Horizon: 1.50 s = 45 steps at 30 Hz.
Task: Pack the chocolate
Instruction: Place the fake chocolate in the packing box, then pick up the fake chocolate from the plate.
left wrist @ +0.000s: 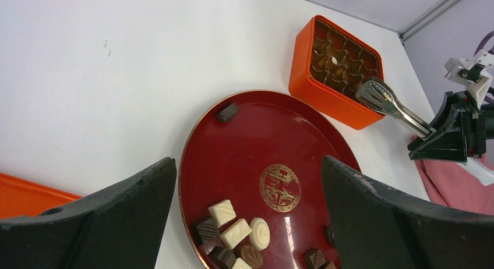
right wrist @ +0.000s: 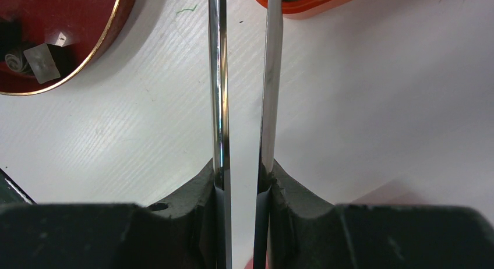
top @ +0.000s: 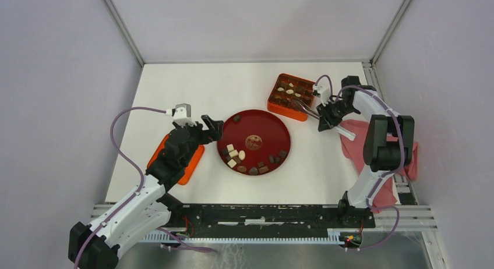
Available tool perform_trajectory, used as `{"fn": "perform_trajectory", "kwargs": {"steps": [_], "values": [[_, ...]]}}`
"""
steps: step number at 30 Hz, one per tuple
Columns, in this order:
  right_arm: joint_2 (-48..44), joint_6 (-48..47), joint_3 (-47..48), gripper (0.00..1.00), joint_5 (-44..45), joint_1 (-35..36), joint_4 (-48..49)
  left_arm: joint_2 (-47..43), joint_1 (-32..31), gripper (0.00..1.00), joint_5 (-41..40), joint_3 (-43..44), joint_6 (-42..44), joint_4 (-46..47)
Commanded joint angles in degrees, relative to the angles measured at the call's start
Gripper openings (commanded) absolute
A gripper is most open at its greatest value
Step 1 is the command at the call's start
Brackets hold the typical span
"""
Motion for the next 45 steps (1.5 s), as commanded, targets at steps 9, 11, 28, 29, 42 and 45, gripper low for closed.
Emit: {"fn": "perform_trajectory", "kwargs": {"steps": [9,11,28,29,42,45], "values": [[0.7,-1.1,1.0,0.41,-3.3,-0.2,0.8,0.0,0.2,0.98,-0.7,0.3,-1.1,2.5],[0.8,-1.2,1.1,0.43,-3.3,-0.2,0.8,-0.1,0.3,0.98,-0.8,0.2,-1.2,2.6],[-8.5,-4.4,0.9,0.42,-6.1,0.2,0.9,0.3,0.3,0.98,-0.6,0.5,-1.0,2.5],[-9.4,-5.1,0.5,0.42,-6.9,0.7,0.6,0.5,0.2,0.98,-0.6,0.7,-1.0,2.4],[-14.7,-7.3,-7.3,0.42,0.8,20.7,5.3,1.6,0.3,0.98,-0.6,1.3,-1.9,1.4],[-14.5,-7.6,-8.7,0.42,3.8,25.5,5.9,1.4,0.3,0.98,-0.5,1.0,-2.4,1.3]]}}
